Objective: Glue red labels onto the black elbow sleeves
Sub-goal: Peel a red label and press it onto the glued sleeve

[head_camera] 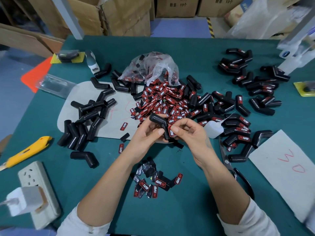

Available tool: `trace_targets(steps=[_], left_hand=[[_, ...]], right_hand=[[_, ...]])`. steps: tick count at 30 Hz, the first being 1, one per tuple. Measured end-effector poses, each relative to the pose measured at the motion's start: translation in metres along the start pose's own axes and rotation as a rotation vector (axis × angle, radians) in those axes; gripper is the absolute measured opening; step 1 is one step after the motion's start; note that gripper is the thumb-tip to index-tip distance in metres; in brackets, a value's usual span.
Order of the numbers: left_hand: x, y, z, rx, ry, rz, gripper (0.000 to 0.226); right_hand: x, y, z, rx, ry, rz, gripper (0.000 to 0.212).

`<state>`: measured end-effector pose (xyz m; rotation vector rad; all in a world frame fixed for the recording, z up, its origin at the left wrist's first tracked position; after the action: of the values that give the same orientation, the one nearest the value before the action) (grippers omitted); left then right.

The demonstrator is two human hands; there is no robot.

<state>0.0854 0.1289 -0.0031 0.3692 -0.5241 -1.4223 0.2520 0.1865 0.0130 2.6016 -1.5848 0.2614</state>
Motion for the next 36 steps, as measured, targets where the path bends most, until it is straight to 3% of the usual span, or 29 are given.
trace_targets(steps=[36], left_hand=[[-0.0007, 0.0006, -0.0046, 0.018, 0.021, 0.018, 0.040]], right_hand=[[0.0030, 0.0025, -0.0002, 0.079, -0.026, 0.023, 0.010]])
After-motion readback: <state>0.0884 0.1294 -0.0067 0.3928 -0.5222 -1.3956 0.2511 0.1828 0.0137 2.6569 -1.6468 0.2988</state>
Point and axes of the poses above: each hand's wrist, its own x-axis away from the middle knuckle, its own y-axis out of the palm, z = x × y, the point moved 3 cm from there along -x, towards the middle knuckle, and after that the axes turned 13 degrees about x, right-handed, at the moved point
